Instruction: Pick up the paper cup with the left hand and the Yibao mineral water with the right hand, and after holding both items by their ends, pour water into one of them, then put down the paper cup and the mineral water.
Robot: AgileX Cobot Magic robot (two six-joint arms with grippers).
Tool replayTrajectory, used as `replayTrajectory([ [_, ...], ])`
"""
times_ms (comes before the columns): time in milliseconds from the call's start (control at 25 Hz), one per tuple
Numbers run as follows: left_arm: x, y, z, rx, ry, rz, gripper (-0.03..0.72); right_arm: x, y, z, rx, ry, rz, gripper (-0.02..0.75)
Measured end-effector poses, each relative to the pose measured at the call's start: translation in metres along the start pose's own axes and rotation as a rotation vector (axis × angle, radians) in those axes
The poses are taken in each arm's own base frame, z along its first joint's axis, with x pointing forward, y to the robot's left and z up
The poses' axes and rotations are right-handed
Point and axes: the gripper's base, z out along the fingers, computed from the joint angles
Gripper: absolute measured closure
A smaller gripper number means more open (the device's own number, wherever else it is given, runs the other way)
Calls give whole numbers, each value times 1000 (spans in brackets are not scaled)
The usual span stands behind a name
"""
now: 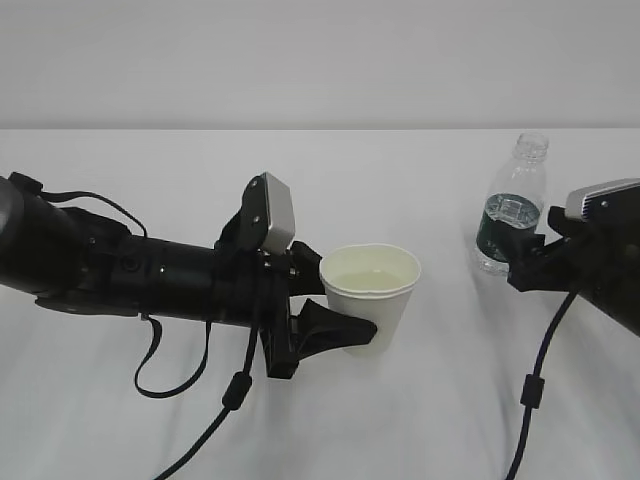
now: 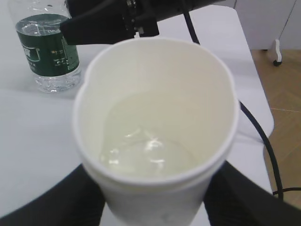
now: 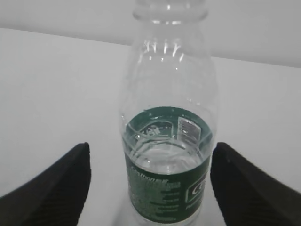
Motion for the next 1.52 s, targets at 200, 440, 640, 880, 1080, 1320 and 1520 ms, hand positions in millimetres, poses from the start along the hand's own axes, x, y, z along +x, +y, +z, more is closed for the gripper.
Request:
replayTrajectory([
  [200, 0, 0, 0, 0, 0, 0, 258, -9, 2, -14, 2, -17, -4, 140],
  [440, -1, 1, 0, -16, -10, -13, 258, -21, 6, -36, 11, -41, -7, 143],
  [640, 0, 5, 0, -54, -5, -34, 258, -29, 9, -55, 22, -62, 32, 143],
  [880, 0, 11, -1, -123, -7, -79, 258, -35, 14, -78, 25, -86, 28, 143],
  [1080, -1, 16, -1, -170, -25, -99, 258, -42, 17, -91, 28, -118, 30, 144],
  [1320, -2, 20, -4, -202, -37, -114, 258, -50, 18, -99, 35, -131, 21, 144],
  [1520, 0, 28, -11, -234, -44, -130, 258, -57, 17, -107, 49, -105, 4, 145],
])
